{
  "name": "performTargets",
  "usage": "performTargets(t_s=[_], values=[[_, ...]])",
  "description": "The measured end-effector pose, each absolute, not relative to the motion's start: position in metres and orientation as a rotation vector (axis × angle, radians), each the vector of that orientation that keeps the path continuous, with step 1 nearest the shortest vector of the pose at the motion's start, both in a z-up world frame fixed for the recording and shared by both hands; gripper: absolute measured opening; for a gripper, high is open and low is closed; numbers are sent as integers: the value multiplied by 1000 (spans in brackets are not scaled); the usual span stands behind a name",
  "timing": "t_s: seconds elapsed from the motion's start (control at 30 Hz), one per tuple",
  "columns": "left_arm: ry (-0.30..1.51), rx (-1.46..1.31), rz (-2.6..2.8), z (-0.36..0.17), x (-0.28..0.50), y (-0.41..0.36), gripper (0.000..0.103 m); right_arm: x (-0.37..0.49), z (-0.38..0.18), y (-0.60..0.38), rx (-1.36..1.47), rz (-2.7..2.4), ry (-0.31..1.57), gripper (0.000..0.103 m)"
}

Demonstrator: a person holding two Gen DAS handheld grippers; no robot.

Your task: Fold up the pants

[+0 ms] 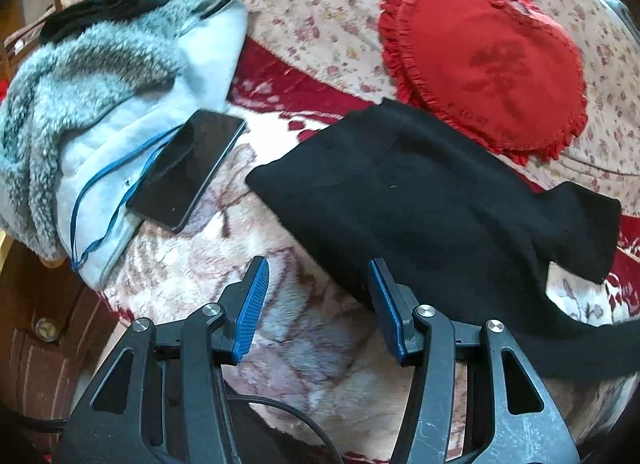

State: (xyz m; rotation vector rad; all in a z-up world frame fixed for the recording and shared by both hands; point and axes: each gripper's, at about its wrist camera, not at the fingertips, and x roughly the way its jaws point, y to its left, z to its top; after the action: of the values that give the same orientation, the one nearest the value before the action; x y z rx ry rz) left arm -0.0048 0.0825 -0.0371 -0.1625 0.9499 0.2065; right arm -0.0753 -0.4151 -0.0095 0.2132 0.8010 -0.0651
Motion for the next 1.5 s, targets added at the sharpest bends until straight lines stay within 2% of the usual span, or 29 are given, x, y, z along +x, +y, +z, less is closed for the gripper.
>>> performTargets(t_s=[0.2, 0.53, 0.7, 1.2, 1.23, 1.27, 1.3, 1.37, 1.5], values=[[966, -224, 240, -46, 1, 103, 51, -76, -59, -418, 236, -54, 959, 2], [1005, -438, 215, -72, 34, 129, 51, -65, -71, -420, 267, -57, 974, 2], [928, -635, 222, -78, 43, 145, 51, -58, -74, -421, 282, -53, 977, 2], [1006, -494, 173, -81, 53, 118, 51, -53, -78, -417, 287, -52, 975, 2], [1008, -474, 172, -80, 53, 116, 49, -53, -78, -417, 287, -51, 974, 2], [1012, -461, 167, -81, 54, 115, 41, -53, -77, -417, 288, -51, 971, 2], [1017, -452, 157, -81, 55, 114, 27, -54, -77, -418, 289, -49, 968, 2], [1014, -452, 139, -78, 54, 112, 15, -55, -75, -416, 288, -44, 958, 2], [967, -420, 133, -61, 40, 106, 11, -60, -65, -417, 290, -41, 924, 2]])
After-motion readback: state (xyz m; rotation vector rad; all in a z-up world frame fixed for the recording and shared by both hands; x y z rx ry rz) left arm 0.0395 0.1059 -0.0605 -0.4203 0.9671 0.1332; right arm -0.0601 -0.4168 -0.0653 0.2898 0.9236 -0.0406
